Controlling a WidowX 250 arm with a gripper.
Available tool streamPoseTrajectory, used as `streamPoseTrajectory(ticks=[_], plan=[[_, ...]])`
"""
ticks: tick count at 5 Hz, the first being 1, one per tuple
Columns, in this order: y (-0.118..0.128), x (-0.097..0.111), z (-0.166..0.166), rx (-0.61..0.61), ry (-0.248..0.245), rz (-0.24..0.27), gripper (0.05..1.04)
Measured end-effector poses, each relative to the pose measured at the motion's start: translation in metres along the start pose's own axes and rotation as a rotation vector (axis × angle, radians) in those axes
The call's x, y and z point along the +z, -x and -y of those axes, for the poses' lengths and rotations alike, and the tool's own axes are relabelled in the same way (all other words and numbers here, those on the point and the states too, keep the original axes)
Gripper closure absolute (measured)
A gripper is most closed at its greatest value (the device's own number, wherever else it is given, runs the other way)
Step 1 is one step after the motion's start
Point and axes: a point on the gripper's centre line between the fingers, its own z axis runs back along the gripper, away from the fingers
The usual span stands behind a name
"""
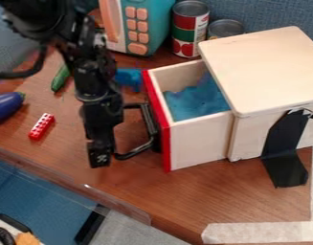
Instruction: Close the drawer
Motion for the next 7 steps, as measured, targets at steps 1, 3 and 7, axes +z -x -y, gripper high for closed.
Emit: streamPoseTrajectory(ticks=[1,3,7], plan=[[-0.014,-0.003,-0.003,0.011,0.004,-0.002,0.082],[-0.052,-0.006,-0.008,0.031,0.028,0.010,0.082],[-0.062,0.007,-0.020,0.080,0.060,0.030,0.082]])
